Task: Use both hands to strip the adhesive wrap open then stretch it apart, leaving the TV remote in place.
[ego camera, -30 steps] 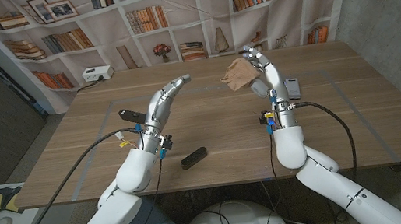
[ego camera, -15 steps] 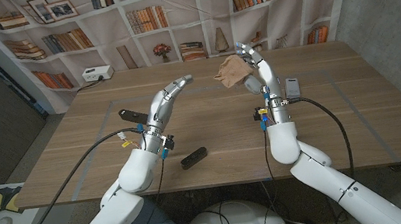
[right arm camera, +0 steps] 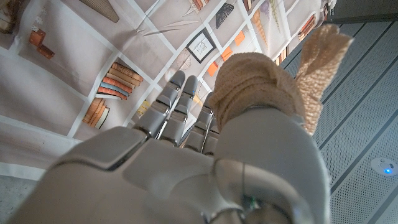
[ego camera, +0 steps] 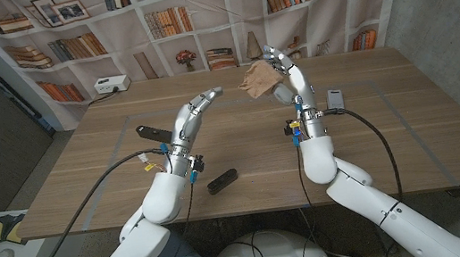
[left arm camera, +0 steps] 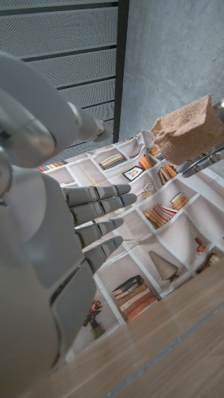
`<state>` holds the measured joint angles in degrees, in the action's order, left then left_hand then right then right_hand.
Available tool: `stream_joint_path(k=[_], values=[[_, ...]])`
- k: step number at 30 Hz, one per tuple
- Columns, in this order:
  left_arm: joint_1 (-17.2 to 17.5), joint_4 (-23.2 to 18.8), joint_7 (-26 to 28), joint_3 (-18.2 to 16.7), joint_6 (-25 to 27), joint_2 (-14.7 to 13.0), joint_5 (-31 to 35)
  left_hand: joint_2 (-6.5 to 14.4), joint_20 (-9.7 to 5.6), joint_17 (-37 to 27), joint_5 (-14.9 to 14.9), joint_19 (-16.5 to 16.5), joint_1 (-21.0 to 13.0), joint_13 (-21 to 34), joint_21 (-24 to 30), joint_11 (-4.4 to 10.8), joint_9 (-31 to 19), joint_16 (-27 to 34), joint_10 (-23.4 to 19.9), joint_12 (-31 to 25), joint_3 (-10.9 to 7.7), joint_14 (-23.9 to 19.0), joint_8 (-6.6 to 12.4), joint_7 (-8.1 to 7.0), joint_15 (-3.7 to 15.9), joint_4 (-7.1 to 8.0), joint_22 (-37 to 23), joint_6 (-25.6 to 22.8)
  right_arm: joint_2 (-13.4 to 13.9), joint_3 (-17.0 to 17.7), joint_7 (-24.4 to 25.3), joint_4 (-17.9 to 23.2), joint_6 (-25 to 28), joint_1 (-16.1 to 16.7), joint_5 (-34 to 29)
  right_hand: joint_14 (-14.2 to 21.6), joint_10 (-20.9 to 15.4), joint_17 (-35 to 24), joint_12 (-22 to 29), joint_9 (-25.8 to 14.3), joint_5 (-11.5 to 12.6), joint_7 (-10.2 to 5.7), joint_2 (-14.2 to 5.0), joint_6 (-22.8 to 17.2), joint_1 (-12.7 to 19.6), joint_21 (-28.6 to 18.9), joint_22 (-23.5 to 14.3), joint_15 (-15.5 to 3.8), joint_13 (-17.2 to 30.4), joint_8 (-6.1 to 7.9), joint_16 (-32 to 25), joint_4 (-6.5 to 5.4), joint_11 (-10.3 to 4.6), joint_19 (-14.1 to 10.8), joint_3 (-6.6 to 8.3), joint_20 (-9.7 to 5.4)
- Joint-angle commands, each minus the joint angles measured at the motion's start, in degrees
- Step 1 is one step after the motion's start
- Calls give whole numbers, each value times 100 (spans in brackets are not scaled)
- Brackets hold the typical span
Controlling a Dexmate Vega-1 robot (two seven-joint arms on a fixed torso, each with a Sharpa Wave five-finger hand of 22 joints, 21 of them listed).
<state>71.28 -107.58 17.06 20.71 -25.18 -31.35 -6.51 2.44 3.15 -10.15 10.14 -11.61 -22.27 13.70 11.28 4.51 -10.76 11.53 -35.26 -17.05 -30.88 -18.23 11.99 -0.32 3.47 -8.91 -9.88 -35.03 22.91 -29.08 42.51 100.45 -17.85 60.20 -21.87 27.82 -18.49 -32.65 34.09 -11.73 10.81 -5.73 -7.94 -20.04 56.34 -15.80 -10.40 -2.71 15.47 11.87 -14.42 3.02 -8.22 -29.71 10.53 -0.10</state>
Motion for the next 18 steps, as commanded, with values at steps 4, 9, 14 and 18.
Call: stream_joint_path(k=[4, 9, 14, 18], values=[[1, -63, 256, 221, 96, 276, 238, -21, -145, 10, -31, -170, -197, 72, 40, 27, -29, 70, -494, -154, 18, -361, 153, -64, 112, -47, -13, -516, -73, -150, 114, -197, -103, -171, -54, -69, -48, -4, -47, -2, -4, -38, -33, 12, 13, 38, -19, -970, -1, 25, 16, 43, 17, 46, -5, 7], [-10, -87, 352, 312, 242, 348, 337, -37, -111, 8, -33, -123, -236, 93, 11, -1, -35, 25, -427, -113, 34, -294, 110, -5, 83, -50, -12, -449, -106, -173, 198, -180, -154, -175, -103, -113, -50, -1, -76, -2, -7, -49, -36, 31, -5, 58, -20, -959, -12, 21, 27, 43, 20, 81, -13, 8], [-36, -55, 484, 354, 224, 451, 399, -45, -130, 5, -31, -78, -292, 112, -11, 7, -40, -26, -379, -80, 41, -178, 72, -53, 82, -60, -11, -384, -153, -209, 259, -152, -155, -162, -156, -157, -42, -3, -108, -2, -8, -51, -42, 35, -17, 76, -21, -959, -22, 23, 34, 47, 15, 111, -20, 10], [-85, 4, 502, 396, 128, 525, 352, -39, -123, 4, -27, -64, -335, 122, -17, 43, -42, -50, -357, -62, 38, -110, 59, -67, 61, -68, -11, -363, -181, -245, 275, -104, -112, -123, -193, -195, -29, -5, -135, -3, -11, -57, -41, 53, -32, 94, -22, -953, -29, 19, 40, 48, 18, 146, -30, 17]])
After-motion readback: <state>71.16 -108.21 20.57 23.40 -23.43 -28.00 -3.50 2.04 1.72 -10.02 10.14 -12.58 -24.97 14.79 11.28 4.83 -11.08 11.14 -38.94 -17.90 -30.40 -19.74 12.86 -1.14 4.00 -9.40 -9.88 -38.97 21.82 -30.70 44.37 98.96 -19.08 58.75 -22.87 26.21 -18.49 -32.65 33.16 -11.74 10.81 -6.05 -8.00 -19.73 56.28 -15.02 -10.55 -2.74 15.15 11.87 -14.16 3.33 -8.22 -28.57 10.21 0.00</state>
